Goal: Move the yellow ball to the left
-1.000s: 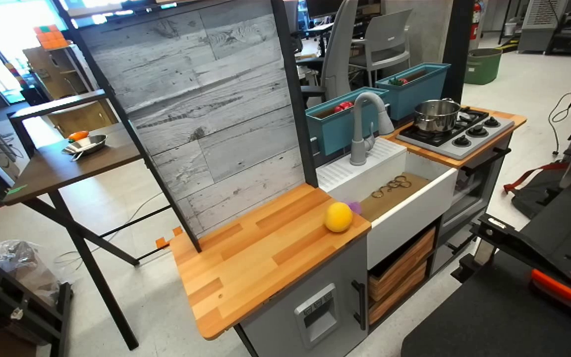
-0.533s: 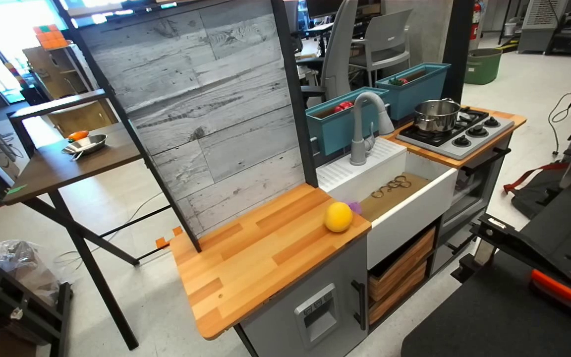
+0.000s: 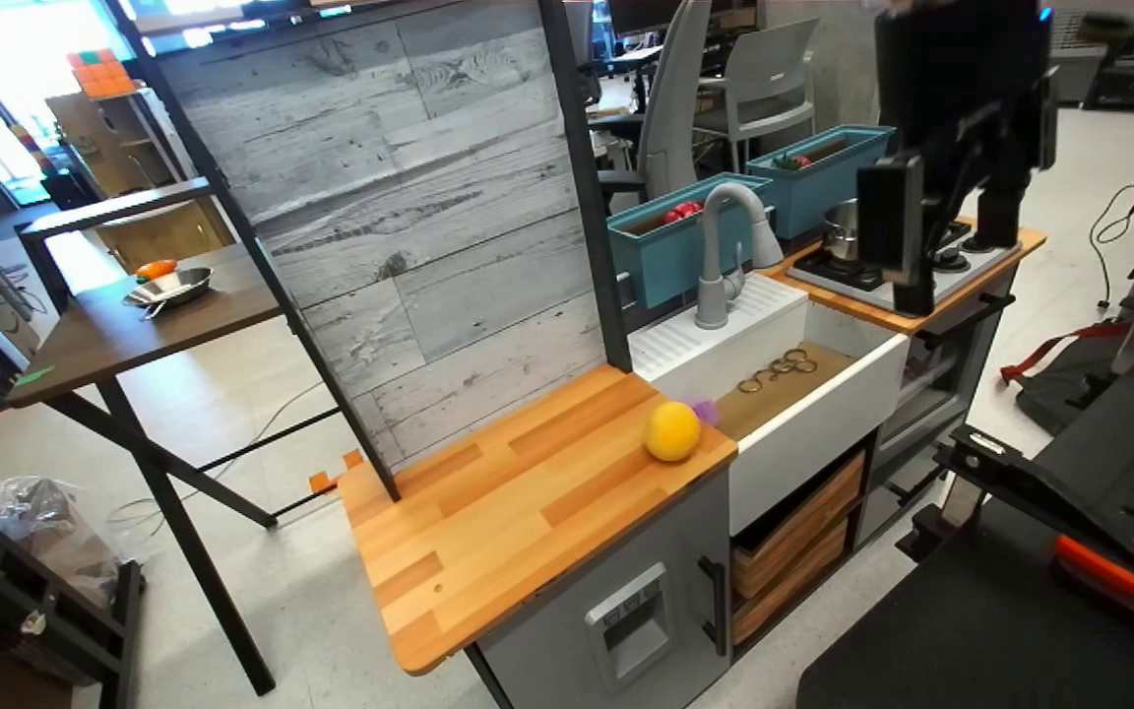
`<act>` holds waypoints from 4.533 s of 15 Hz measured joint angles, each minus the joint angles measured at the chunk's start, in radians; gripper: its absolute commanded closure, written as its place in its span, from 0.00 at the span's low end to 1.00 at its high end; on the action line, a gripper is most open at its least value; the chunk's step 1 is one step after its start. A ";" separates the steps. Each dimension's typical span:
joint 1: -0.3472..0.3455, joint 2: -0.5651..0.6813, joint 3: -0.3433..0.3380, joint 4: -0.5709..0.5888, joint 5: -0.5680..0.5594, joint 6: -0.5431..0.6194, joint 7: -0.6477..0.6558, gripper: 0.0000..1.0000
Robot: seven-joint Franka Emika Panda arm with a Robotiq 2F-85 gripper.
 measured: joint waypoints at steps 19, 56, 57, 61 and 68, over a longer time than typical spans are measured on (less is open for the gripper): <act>0.301 0.823 -0.212 0.797 0.103 0.199 0.338 0.00; 0.212 1.247 0.010 1.479 0.458 -0.194 0.267 0.75; 0.224 1.261 0.002 1.512 0.449 -0.215 0.278 0.74; 0.260 1.305 -0.027 1.618 0.405 -0.301 0.297 0.45; 0.271 1.317 -0.058 1.701 0.342 -0.460 0.263 0.00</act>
